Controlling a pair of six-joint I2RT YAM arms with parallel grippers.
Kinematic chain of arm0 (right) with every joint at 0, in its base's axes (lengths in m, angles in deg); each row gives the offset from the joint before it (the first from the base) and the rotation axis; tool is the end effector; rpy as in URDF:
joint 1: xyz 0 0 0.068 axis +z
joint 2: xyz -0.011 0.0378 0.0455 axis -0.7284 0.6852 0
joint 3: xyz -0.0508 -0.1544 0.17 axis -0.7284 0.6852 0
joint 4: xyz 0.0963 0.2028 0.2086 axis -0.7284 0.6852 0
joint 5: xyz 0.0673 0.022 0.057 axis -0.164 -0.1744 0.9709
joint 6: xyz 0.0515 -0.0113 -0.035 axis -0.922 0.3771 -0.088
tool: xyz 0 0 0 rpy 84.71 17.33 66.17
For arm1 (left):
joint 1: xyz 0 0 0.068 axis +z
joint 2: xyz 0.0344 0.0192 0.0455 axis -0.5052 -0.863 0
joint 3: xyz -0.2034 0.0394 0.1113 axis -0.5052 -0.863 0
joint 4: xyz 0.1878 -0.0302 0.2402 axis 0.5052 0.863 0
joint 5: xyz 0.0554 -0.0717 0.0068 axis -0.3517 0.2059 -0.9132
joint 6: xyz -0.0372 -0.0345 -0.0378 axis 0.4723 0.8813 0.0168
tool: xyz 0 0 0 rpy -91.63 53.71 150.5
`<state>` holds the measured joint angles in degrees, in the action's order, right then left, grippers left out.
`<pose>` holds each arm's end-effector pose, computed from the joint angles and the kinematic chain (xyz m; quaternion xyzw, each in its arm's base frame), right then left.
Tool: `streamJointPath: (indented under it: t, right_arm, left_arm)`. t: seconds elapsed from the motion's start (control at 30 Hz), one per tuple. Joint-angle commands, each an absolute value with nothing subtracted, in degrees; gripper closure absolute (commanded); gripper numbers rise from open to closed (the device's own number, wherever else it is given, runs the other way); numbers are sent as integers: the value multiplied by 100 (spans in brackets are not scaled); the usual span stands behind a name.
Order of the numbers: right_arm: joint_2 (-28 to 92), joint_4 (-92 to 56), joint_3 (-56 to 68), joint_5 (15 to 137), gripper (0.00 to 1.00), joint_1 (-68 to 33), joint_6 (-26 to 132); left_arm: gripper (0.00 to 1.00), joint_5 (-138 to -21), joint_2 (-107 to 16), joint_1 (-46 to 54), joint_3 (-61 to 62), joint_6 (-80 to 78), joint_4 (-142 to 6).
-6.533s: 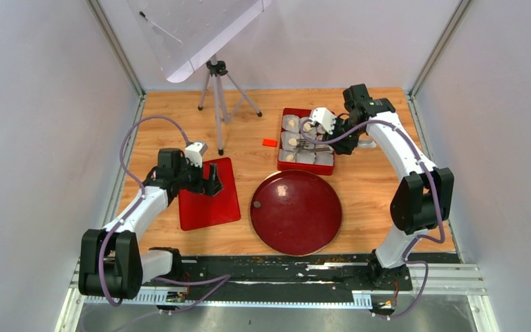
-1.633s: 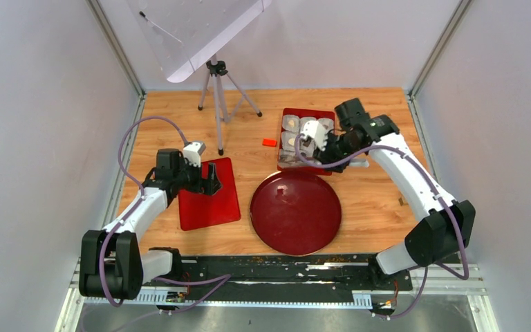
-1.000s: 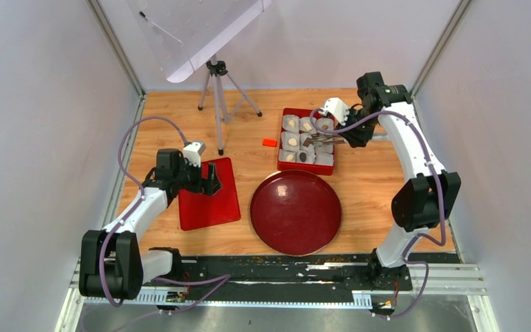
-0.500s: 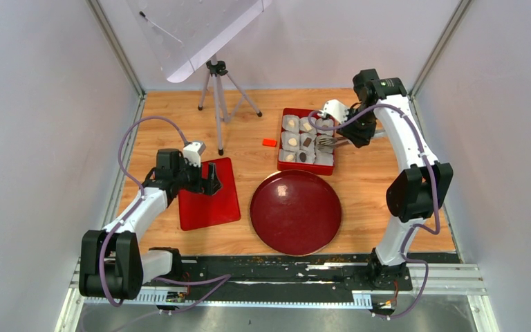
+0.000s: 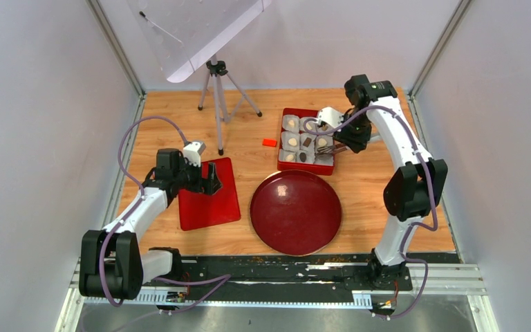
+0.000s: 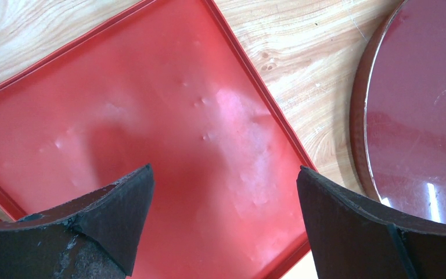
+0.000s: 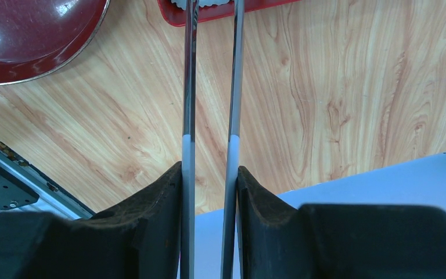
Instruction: Pack the chocolate
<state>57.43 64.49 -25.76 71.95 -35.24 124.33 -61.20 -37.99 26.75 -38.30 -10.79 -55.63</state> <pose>0.3833 0.0811 0.2730 -0.6167 0.7838 -0.0025 0.0737 0.2914 -0.0399 0.1235 0.1048 0.8967 -0.2273 0.3652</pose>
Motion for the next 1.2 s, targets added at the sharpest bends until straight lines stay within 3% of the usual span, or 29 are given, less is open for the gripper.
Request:
streamJointPath:
  t: [0.0, 0.17, 0.53, 0.87, 1.17]
  right_arm:
    - [5797, 6414, -2621, 7012, 90, -3463, 12497]
    - [5847, 6415, -2580, 6854, 88, -3412, 12506]
    - [5831, 6415, -2552, 6613, 67, -3379, 12513]
    - [5809, 6376, -2543, 6579, 61, -3374, 12501]
    - [5713, 6343, -2676, 6564, 63, -3374, 12481]
  left_arm:
    - [0, -6106, -3796, 2728, -3824, -996, -5767]
    - [0, -6118, -3800, 2729, -3832, -996, -5785]
    - [0, -6118, -3805, 2728, -3839, -987, -5829]
    - [0, -6106, -3800, 2732, -3844, -987, -5837]
    - [0, -6109, -3796, 2732, -3850, -983, -5839]
